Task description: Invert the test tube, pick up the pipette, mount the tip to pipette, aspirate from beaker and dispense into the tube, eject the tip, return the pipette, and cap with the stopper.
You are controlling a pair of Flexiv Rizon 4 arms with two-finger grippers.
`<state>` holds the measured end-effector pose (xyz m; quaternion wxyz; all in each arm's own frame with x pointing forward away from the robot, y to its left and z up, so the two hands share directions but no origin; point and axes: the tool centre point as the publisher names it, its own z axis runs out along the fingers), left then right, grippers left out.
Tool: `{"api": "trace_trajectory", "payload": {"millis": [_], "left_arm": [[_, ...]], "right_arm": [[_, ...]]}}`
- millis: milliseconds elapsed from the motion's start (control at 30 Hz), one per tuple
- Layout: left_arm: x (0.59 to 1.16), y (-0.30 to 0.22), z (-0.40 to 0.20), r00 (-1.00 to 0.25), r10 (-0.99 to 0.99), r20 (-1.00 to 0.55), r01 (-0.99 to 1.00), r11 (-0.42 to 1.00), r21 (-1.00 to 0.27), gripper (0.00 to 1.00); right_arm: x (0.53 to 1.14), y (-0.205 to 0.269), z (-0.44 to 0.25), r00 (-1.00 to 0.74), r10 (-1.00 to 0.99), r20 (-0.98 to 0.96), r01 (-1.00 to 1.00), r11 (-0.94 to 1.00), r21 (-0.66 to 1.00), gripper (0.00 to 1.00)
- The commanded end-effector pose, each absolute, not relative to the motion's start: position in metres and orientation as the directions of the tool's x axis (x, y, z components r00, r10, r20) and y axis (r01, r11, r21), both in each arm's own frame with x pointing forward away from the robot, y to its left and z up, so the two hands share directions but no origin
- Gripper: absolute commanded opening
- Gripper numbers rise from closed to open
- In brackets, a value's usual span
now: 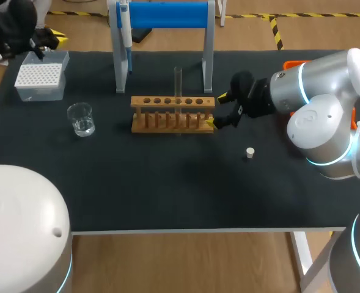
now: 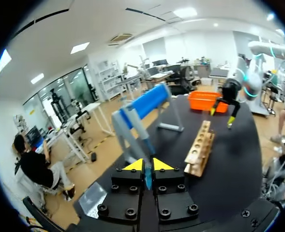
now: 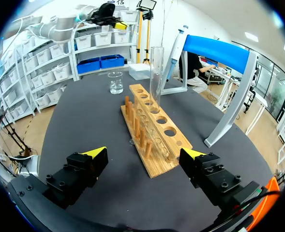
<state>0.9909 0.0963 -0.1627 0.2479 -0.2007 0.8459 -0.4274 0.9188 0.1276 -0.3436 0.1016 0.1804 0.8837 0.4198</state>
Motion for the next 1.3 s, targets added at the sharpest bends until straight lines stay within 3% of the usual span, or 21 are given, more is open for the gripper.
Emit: {"api": "trace_trajectory", "payload": {"millis": [33, 600, 1300], "left_arm": [[0.964, 0.086, -0.144, -0.836, -0.501, -0.221, -0.135, 0.579, -0.804, 0.00], [0.900, -0.001, -0.149, -0.922, -0.384, -0.053, -0.203, 0.597, -0.776, 0.00], [0.900, -0.001, -0.149, -0.922, -0.384, -0.053, -0.203, 0.597, -0.776, 0.00]], "right_arm": [[0.919, 0.127, -0.343, -0.914, 0.404, -0.027, 0.234, 0.584, 0.777, 1.00], [0.919, 0.127, -0.343, -0.914, 0.404, -0.027, 0.234, 0.584, 0.777, 1.00], [0.919, 0.127, -0.343, -0.914, 0.404, -0.027, 0.234, 0.584, 0.777, 1.00]]}}
